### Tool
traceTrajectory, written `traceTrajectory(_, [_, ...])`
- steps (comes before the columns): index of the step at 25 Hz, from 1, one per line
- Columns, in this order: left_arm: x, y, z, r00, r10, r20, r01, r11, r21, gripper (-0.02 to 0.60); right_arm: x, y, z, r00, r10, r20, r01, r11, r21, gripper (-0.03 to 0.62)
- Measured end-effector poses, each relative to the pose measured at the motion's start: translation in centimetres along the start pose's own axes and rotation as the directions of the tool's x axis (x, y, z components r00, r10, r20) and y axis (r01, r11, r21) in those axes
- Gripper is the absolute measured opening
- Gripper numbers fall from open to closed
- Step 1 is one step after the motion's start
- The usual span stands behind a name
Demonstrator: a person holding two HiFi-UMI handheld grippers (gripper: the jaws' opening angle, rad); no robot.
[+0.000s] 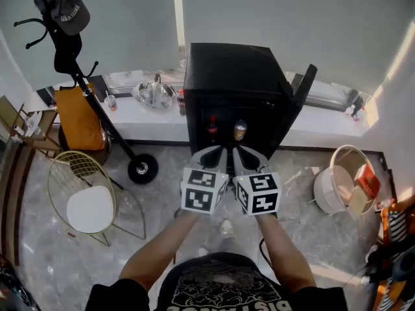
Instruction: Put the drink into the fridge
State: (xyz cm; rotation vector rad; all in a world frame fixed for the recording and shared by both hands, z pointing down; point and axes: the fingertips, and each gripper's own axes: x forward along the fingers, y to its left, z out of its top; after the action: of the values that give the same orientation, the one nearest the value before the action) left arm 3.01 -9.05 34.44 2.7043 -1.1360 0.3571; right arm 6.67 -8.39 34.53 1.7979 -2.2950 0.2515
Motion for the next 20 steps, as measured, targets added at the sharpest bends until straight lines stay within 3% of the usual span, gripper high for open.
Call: traceTrajectory(20, [-2.3, -1.7, -0.5, 1.000, -0.025, 0.012, 0.024, 1.000, 0.017, 0.005, -2.4, 1.0, 0.0, 0.999, -0.024, 0.030, 0.025, 0.999, -0.022, 0.000])
